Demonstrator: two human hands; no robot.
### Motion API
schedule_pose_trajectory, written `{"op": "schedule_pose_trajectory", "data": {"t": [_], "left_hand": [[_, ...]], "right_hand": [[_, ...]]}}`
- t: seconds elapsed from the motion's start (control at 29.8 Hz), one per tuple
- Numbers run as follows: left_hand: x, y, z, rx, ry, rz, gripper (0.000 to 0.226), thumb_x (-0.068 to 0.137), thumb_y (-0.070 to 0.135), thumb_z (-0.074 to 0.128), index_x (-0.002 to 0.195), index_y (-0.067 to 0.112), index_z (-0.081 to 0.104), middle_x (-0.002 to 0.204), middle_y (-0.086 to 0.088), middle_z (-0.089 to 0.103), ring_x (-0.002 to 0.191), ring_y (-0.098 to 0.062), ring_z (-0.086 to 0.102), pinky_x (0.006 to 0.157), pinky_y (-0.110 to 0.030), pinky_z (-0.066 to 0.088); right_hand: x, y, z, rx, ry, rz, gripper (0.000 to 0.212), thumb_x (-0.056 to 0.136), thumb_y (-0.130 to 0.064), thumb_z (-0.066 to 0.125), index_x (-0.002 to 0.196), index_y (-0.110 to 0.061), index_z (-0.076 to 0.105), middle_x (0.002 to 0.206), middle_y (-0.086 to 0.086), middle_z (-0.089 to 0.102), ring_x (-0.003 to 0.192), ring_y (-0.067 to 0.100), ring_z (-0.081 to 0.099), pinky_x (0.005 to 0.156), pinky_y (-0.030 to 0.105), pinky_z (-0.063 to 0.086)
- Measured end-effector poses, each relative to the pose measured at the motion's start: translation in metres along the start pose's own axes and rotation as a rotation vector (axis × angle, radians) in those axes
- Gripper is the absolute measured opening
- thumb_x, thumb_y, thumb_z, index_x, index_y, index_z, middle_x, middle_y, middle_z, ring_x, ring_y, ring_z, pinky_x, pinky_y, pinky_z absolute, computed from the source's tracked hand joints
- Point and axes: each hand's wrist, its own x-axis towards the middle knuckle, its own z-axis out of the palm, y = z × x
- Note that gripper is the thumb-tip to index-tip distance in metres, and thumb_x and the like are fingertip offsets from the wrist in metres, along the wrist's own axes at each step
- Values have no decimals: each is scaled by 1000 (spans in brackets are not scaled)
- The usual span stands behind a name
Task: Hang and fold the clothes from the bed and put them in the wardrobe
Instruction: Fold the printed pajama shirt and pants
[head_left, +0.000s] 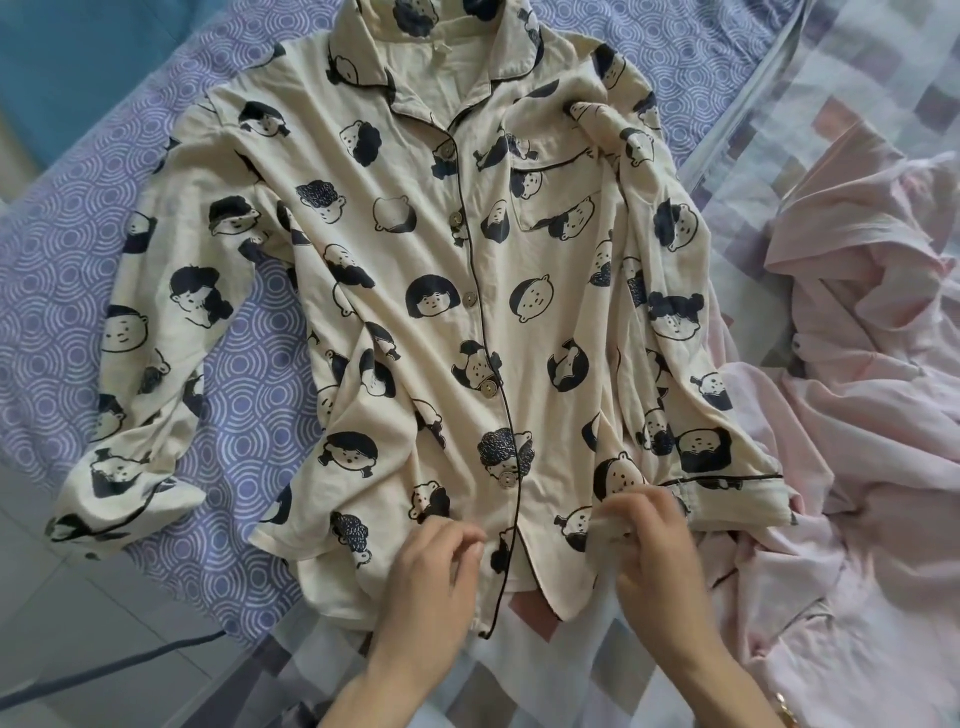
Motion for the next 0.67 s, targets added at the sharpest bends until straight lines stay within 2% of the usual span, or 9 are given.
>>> {"op": "schedule_pose_trajectory", "data": {"t": [0.1,0.17,0.27,0.3,0.37,0.44,0.54,0.6,0.67], "left_hand": [[-4,16,13,100,40,195,14,85,37,48,88,29,59,87,14,55,84,-4,48,78,-22,40],[-7,37,32,143,-28,343,19,80,44,52,94,31,52,91,12,55,87,-6,46,78,-19,36],[-9,61,66,387,-212,387,66,61,56,68,117,24,48,116,-2,51,97,-14,47,85,-26,47],[-6,65,75,471,-244,369,83,52,53,77,122,21,47,122,-8,47,100,-18,46,86,-30,49],[5,68,86,559,-245,306,96,40,40,86,124,16,45,122,-11,44,102,-22,45,87,-37,48],[18,66,84,586,-201,281,85,37,28,87,112,14,49,109,-8,49,95,-22,48,80,-36,47],[30,68,65,557,-229,270,56,34,17,86,82,20,58,78,2,55,69,-15,56,62,-25,45],[33,67,51,511,-292,267,39,53,11,81,86,19,62,87,4,58,78,-13,60,68,-18,42],[34,61,38,519,-360,257,28,85,5,54,110,17,55,112,2,51,105,-15,53,85,-22,37]], "right_hand": [[2,10,-24,-79,335,131,29,67,1,48,94,-2,59,95,12,50,94,23,44,83,20,32],[9,15,-37,-107,432,257,40,71,-14,58,109,1,54,106,20,51,105,25,40,92,33,30],[29,29,-52,-159,341,438,62,76,-32,73,125,-2,47,124,21,45,120,27,34,104,42,24],[38,35,-54,-221,294,448,57,76,-37,74,120,-6,52,121,20,48,119,30,37,102,45,25],[56,39,-63,-309,191,389,33,77,-46,66,84,-15,58,92,12,58,100,35,50,88,47,35],[68,34,-77,-257,83,288,29,82,-32,67,65,-16,48,70,4,54,78,34,55,70,41,39],[86,24,-117,-191,45,171,17,86,-17,65,75,-10,53,68,-2,51,63,18,49,55,30,33],[106,23,-155,-227,149,142,12,86,-14,64,80,-7,56,69,8,52,64,27,47,57,32,29],[135,35,-195,-263,356,169,19,83,-19,58,89,-1,61,82,24,58,78,36,54,67,38,37]]}}
